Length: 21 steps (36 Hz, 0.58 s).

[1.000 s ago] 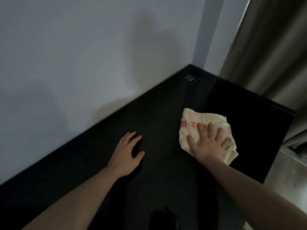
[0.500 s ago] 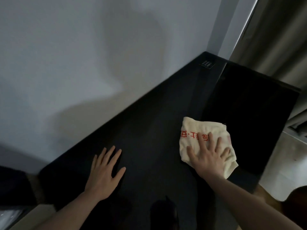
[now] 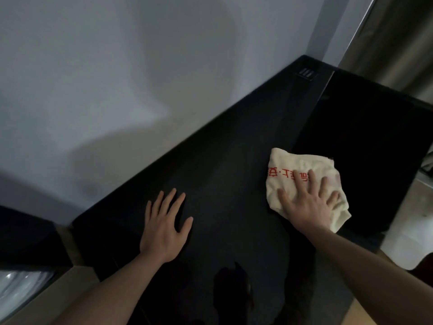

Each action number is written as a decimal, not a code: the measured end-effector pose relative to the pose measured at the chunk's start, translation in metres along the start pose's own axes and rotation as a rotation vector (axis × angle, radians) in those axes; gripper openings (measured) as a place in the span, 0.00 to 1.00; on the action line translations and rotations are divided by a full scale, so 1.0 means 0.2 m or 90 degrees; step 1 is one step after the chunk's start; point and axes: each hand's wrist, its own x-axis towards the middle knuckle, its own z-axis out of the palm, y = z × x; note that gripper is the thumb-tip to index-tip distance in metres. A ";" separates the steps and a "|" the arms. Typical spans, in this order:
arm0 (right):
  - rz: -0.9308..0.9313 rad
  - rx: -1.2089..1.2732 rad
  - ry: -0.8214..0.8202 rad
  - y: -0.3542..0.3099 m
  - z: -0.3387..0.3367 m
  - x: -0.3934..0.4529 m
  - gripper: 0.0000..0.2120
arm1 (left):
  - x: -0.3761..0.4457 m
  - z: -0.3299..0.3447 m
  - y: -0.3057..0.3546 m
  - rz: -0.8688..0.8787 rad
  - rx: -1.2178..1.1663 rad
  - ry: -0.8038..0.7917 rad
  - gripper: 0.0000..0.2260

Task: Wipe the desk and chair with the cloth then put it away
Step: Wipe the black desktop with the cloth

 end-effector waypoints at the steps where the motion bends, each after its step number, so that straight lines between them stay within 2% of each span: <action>1: 0.008 0.004 0.000 -0.02 0.01 -0.03 0.36 | 0.00 0.00 0.00 0.002 -0.002 0.002 0.32; 9: 0.015 0.027 -0.012 -0.21 0.13 -0.41 0.36 | -0.01 -0.03 -0.03 0.018 -0.041 -0.031 0.33; 13: 0.001 0.028 -0.036 -0.35 0.19 -0.65 0.37 | 0.00 -0.11 -0.07 0.010 -0.227 -0.098 0.26; 16: -0.019 0.044 -0.066 -0.47 0.21 -0.87 0.37 | -0.06 -0.20 -0.14 -0.017 -0.361 -0.111 0.21; 21: -0.060 0.093 -0.125 -0.68 0.25 -1.22 0.37 | -0.35 -0.29 -0.27 -0.029 -0.398 -0.058 0.18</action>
